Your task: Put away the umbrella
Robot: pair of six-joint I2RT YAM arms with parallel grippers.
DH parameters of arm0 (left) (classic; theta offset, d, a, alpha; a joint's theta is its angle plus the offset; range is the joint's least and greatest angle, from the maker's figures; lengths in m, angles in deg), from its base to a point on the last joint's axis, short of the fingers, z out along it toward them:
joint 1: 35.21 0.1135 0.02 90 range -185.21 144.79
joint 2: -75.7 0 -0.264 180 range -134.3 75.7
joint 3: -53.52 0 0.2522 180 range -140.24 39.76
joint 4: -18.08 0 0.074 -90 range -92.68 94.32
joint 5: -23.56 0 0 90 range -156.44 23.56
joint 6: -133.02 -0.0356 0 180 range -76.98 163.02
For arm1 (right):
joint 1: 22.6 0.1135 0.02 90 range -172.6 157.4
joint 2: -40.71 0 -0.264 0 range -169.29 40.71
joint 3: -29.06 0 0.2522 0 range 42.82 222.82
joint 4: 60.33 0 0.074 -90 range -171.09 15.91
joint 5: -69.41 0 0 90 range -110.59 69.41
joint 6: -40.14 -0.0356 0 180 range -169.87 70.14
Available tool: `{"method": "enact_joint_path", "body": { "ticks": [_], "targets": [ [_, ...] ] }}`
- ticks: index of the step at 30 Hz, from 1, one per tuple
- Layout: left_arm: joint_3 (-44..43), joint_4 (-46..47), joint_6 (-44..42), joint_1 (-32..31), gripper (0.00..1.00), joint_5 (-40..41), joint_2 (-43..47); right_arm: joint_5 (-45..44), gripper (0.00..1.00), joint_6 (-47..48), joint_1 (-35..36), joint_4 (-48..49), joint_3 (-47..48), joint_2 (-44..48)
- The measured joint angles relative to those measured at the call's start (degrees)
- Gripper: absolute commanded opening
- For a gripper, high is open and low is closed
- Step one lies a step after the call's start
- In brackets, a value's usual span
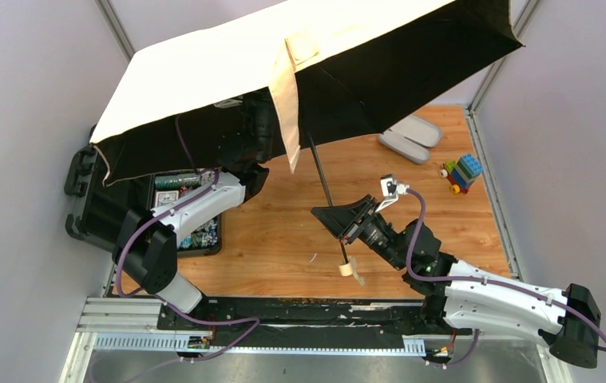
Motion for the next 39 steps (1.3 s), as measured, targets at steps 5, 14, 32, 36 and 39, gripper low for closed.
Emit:
{"method": "enact_joint_path", "body": {
  "ticks": [5, 14, 32, 36, 39],
  "targets": [
    [0.1, -0.5, 0.1, 0.0, 0.60, 1.1, 0.0, 0.0, 0.00, 0.0, 0.3, 0.0, 0.0, 0.0],
    [2.0, -1.8, 1.6, 0.1, 0.65, 4.2, 0.9, 0.0, 0.00, 0.0, 0.5, 0.0, 0.0, 0.1],
    [2.1, -3.5, 1.9, 0.8, 0.32, 3.8, 1.9, -0.2, 0.00, 0.0, 0.7, 0.0, -1.5, 1.1],
    [2.1, -4.3, 2.2, 0.9, 0.00, 3.3, 1.9, -0.2, 0.00, 0.0, 0.7, 0.0, -1.5, 1.2],
    [1.5, -6.2, 2.3, 1.1, 0.00, 3.0, 1.9, -0.5, 0.00, 0.0, 0.7, 0.0, -1.6, 1.2]
  ]
}}
